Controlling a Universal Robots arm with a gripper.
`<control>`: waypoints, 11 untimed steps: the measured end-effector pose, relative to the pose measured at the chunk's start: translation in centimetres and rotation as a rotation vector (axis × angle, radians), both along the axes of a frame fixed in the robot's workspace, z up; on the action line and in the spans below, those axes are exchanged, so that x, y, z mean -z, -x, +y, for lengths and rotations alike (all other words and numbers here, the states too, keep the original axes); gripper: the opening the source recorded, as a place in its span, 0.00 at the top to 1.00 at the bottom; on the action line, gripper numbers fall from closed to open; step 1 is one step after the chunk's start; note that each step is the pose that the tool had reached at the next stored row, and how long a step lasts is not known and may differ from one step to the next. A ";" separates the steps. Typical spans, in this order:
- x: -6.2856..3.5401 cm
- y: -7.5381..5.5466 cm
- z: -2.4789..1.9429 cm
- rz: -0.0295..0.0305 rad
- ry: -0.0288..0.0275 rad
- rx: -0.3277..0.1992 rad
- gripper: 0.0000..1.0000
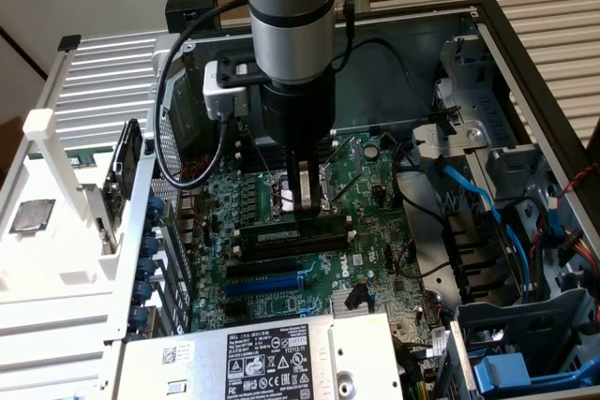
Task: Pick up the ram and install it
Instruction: 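Insert the ram into the slot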
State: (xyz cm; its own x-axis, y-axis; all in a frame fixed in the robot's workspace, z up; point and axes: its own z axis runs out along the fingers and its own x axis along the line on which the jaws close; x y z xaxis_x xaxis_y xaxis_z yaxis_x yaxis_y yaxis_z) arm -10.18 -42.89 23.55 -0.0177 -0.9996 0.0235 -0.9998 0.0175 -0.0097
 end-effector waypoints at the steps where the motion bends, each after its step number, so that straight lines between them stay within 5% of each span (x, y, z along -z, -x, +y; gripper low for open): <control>1: 0.00 0.0 0.00 0.0001 0.0001 0.000 0.88; 11: 0.07 0.1 -0.01 -0.0006 0.0003 0.004 0.88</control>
